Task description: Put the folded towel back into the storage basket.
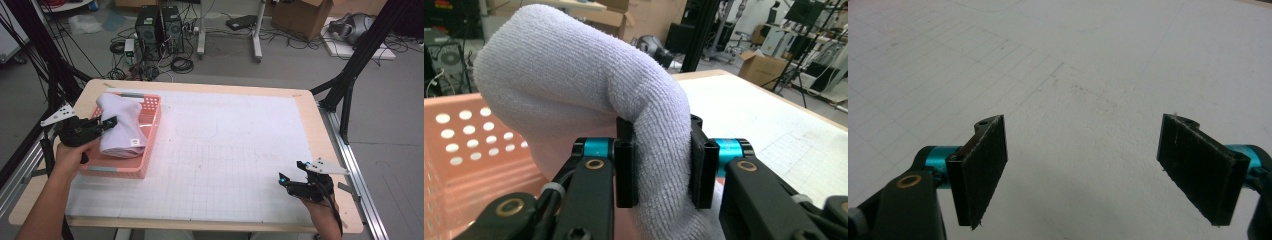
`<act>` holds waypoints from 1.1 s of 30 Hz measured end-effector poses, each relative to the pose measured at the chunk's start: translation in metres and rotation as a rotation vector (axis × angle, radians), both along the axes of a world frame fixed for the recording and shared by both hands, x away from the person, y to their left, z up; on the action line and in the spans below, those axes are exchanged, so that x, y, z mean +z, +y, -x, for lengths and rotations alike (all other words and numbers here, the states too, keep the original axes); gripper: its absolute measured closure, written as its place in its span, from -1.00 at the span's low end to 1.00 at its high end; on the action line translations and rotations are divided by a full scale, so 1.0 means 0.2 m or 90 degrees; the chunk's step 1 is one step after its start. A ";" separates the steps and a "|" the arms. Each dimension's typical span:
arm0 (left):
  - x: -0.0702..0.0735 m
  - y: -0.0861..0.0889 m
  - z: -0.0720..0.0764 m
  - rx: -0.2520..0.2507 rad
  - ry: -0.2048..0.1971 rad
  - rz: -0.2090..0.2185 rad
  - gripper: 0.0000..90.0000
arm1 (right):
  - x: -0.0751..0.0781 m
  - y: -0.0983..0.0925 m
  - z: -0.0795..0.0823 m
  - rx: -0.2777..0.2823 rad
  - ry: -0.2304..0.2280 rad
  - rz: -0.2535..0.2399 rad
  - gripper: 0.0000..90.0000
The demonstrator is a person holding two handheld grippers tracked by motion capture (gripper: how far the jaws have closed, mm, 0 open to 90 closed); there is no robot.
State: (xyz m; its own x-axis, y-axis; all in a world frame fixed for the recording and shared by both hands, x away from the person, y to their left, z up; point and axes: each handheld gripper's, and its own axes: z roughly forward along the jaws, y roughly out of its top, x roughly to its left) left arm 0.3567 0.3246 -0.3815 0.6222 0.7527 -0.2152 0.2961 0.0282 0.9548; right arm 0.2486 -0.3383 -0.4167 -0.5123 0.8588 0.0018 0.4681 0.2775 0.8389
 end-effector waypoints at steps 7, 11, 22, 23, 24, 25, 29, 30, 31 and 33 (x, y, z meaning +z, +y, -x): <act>0.00 0.02 -0.01 0.035 0.035 0.024 0.04 | 0.00 0.00 0.00 -0.002 0.002 -0.002 -0.58; 0.01 0.05 0.00 0.086 0.042 0.051 -0.18 | 0.00 0.00 0.00 0.000 0.002 0.000 -0.57; 0.09 0.11 0.06 0.129 -0.006 0.058 -0.20 | -0.01 0.00 -0.01 0.003 0.002 0.003 -0.58; 0.09 0.11 0.06 0.129 -0.006 0.058 -0.20 | -0.01 0.00 -0.01 0.002 0.003 0.002 -0.57; 0.09 0.10 0.06 0.125 -0.006 0.053 -0.21 | -0.01 0.01 -0.01 0.003 0.004 0.001 -0.57; 0.09 0.08 0.06 0.120 -0.003 0.033 -0.21 | -0.01 0.01 -0.01 0.004 0.002 0.001 -0.57; 0.08 0.03 0.04 0.110 0.022 0.000 -0.23 | -0.01 0.01 -0.01 0.002 0.006 0.001 -0.57; 0.06 0.00 0.02 0.105 0.037 -0.014 -0.24 | -0.01 0.01 -0.01 0.003 0.005 0.000 -0.57; 0.06 0.00 0.02 0.105 0.037 -0.014 -0.24 | -0.01 0.01 -0.01 0.002 0.006 0.001 -0.57; 0.05 -0.02 0.01 0.109 0.043 -0.019 -0.24 | -0.01 0.01 -0.01 0.003 0.007 0.001 -0.57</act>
